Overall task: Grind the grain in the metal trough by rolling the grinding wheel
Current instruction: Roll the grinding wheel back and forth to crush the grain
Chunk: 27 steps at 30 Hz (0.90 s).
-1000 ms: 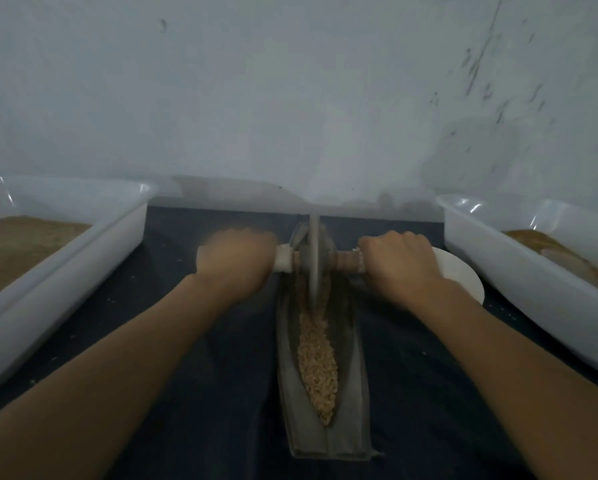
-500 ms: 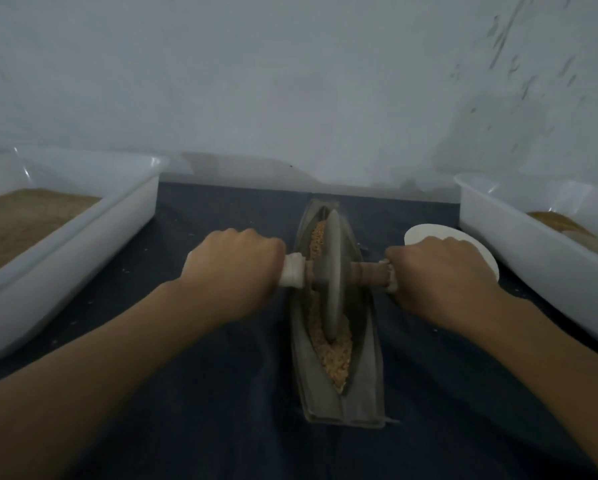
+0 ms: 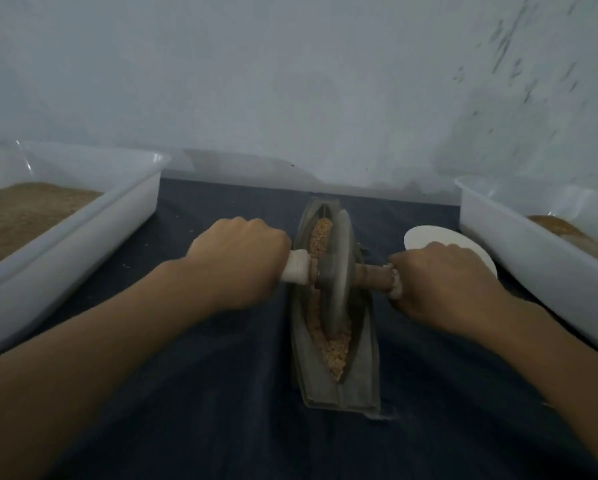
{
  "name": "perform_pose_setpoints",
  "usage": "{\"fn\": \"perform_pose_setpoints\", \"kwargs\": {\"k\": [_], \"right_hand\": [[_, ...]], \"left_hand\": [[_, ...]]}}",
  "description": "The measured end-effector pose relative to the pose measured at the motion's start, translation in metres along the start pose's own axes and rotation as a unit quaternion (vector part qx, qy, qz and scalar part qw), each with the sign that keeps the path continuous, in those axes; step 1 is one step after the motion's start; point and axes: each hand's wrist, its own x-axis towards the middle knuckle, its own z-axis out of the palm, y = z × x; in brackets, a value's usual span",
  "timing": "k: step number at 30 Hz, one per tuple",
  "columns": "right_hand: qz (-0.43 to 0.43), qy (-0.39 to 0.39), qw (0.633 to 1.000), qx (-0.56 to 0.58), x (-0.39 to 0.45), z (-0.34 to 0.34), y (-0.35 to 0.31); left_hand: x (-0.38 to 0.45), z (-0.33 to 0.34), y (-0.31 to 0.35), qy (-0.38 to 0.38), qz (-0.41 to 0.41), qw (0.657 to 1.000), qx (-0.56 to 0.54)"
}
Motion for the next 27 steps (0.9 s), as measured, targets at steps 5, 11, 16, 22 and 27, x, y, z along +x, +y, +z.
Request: {"fn": "perform_pose_setpoints", "kwargs": {"k": [5,11,16,22,27], "right_hand": [[-0.018,0.045,0.998,-0.044,0.003,-0.001,-0.001],[0.055,0.047,0.997,-0.02,0.065,0.019,0.006],[0.051,0.018,0.999,0.003,0.05,0.016,0.006],[-0.055,0.107,0.991,-0.065,-0.014,-0.003,-0.002],[0.001,0.033,0.998,-0.052,0.02,0.001,-0.002]], "left_hand": [[-0.007,0.005,0.001,0.012,-0.018,1.0,0.003],[0.044,0.018,-0.005,0.048,-0.074,0.996,0.02],[0.041,0.007,-0.001,0.04,-0.046,0.997,0.037],[-0.023,-0.001,0.004,0.035,0.001,0.999,0.004],[0.004,0.01,0.001,0.026,-0.047,0.999,0.003]]}}
